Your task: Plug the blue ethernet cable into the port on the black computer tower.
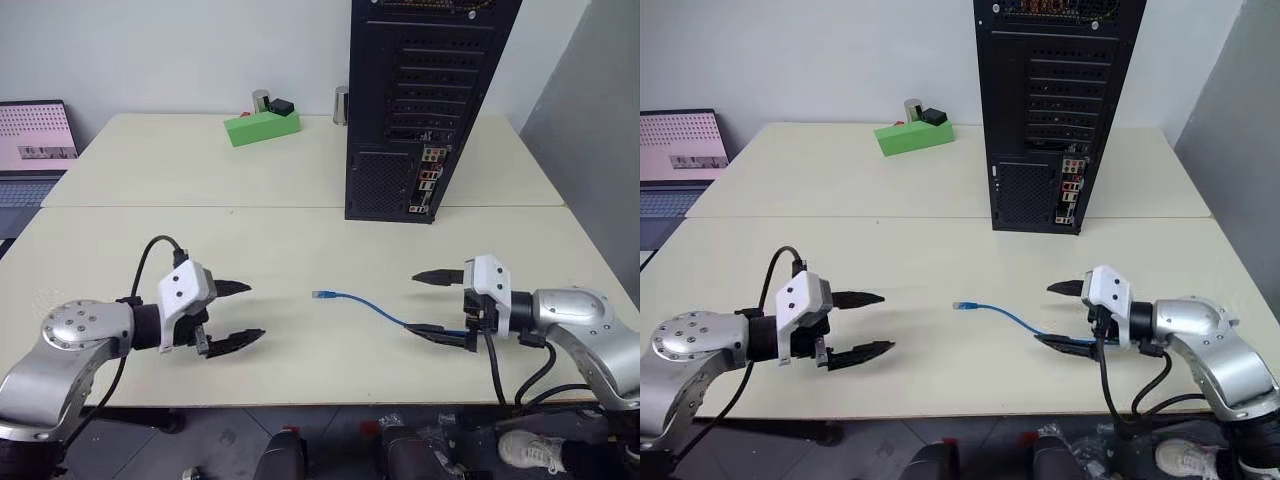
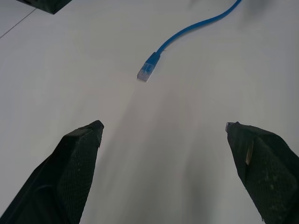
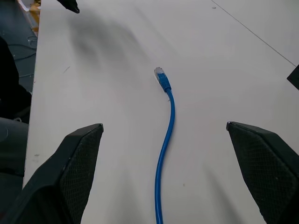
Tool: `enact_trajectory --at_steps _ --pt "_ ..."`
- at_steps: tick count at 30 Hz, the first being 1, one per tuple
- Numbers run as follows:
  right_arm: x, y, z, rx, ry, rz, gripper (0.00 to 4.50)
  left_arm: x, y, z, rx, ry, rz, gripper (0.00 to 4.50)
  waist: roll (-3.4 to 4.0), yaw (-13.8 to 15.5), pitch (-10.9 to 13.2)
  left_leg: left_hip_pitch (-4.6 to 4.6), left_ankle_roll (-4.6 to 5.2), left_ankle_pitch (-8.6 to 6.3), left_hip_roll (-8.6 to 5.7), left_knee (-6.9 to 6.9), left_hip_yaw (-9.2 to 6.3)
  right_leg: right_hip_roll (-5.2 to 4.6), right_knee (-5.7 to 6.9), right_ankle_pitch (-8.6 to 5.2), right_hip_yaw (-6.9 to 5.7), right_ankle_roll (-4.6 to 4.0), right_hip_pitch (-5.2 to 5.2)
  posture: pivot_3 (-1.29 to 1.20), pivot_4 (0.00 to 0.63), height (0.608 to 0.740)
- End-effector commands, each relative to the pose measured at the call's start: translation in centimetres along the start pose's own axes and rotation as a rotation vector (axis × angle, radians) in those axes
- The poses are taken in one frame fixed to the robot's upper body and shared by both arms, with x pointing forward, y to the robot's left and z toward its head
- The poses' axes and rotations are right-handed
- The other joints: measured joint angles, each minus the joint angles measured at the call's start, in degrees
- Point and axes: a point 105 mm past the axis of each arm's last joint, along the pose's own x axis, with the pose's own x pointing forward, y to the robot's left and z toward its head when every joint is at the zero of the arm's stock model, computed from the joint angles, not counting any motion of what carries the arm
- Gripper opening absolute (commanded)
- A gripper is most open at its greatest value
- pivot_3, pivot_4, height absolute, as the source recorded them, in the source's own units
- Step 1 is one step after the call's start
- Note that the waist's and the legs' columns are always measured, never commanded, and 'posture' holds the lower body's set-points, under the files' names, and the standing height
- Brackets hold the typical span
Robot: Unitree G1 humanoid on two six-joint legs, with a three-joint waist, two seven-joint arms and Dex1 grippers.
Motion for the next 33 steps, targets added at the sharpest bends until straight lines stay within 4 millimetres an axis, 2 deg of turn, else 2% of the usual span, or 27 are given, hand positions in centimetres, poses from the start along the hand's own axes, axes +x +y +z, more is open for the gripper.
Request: enact_trajectory --at_steps 1,8,14,25,33 --pt "0.2 -0.2 1.0 -0.033 -0.029 0.007 4.49 -0.7 0.3 1.2 0.055 -0.013 0.015 4.50 0.00 0.0 0.0 0.00 0.00 0.00 0.00 0.00 0.00 0.00 0.00 0.00 0.00 0.00 0.00 0.00 0.150 0.740" --pt "1.8 -0.3 1.5 0.003 -0.078 -0.002 4.49 -0.7 0.3 0.0 0.063 0.037 0.024 4.50 0.00 0.0 0.0 0.01 0.00 0.00 0.01 0.00 0.00 0.01 0.01 0.00 0.01 -0.01 -0.01 0.00 0.150 0.740" --pt "5.2 -0.9 0.4 -0.021 -0.057 -0.075 4.49 -0.5 0.9 -0.7 0.063 0.051 0.046 4.50 -0.01 0.0 0.0 0.00 0.00 0.00 0.01 -0.01 0.00 0.01 0.01 0.02 0.00 -0.04 -0.03 0.00 0.150 0.740" --pt "11.8 -1.5 -0.7 -0.036 -0.008 0.004 4.49 -0.2 1.3 -0.7 0.061 0.036 0.021 4.50 -0.01 -0.3 0.0 -0.02 0.00 0.00 0.05 -0.02 0.01 0.06 0.05 0.03 0.01 -0.06 -0.11 0.00 0.150 0.740" --pt "14.2 -1.8 -1.7 -0.025 0.027 0.014 4.49 0.5 0.8 -0.6 0.071 0.038 -0.022 4.50 -0.01 -0.4 0.0 -0.03 0.00 0.00 0.05 -0.02 0.01 0.05 0.06 0.03 0.00 -0.07 -0.12 0.00 0.150 0.740"
